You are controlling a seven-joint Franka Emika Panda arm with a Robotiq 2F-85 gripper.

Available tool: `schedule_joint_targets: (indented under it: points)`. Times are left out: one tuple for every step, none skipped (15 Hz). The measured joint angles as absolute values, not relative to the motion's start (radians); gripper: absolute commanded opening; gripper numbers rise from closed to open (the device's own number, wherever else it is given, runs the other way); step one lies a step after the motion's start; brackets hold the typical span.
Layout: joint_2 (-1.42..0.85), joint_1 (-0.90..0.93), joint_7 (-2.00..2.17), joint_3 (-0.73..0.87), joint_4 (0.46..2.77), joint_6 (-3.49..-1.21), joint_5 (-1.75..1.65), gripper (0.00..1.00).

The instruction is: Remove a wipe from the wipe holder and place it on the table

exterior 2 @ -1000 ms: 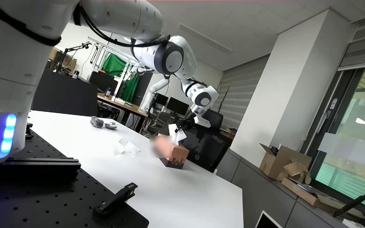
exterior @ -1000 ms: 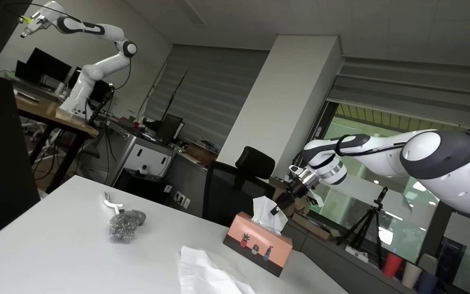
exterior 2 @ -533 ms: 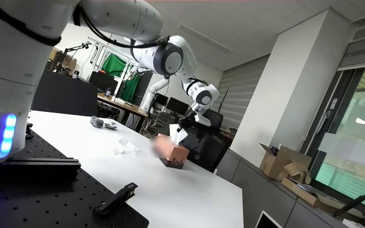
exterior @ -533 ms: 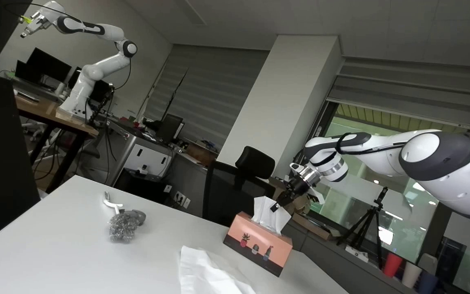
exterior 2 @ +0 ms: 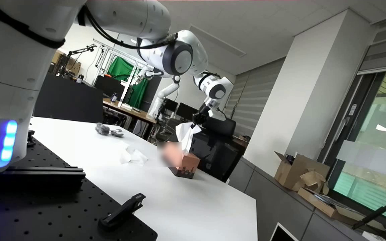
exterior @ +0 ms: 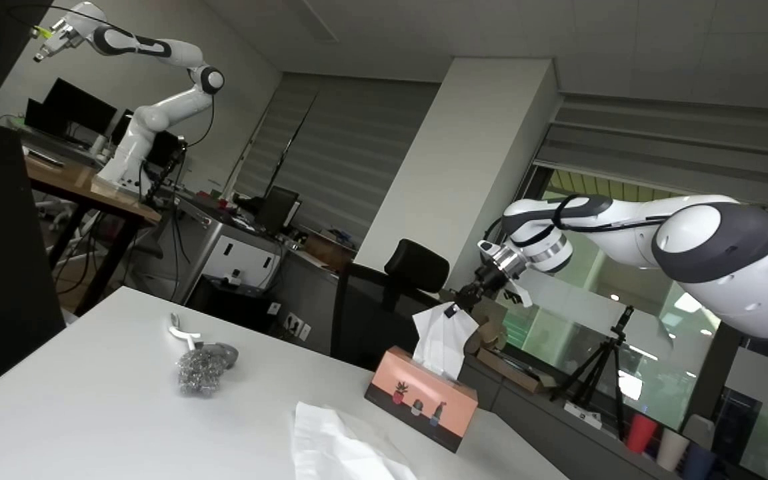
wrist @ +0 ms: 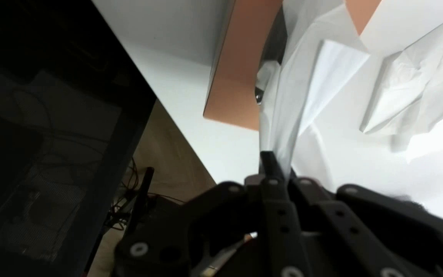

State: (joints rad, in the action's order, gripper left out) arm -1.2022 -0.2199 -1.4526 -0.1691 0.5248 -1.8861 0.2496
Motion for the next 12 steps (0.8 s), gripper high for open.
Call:
schedule_joint_targets:
  points:
    - [-1.187,-0.213,-1.453,-0.169,0.521,-1.881,0.248,0.0]
    - [-1.168,-0.206,-1.453,-0.168,0.518,-1.872,0.246,0.0]
    - [-1.15,-0.198,-1.453,-0.168,0.515,-1.863,0.244,0.0]
    - [-1.133,-0.19,-1.453,-0.167,0.514,-1.852,0.24,0.0]
    - [-1.114,-0.181,-1.453,-0.167,0.513,-1.843,0.236,0.0]
    - [-1.097,-0.171,-1.454,-0.167,0.513,-1.83,0.234,0.0]
    - [-1.082,-0.16,-1.455,-0.167,0.513,-1.817,0.233,0.0]
    - [-1.068,-0.148,-1.457,-0.167,0.513,-1.796,0.231,0.0]
    - [-1.057,-0.136,-1.459,-0.167,0.513,-1.77,0.228,0.0]
    - [-1.047,-0.122,-1.462,-0.167,0.513,-1.733,0.223,0.0]
    - [-1.039,-0.109,-1.465,-0.167,0.514,-1.691,0.216,0.0]
    - [-1.034,-0.094,-1.469,-0.167,0.514,-1.642,0.212,0.0]
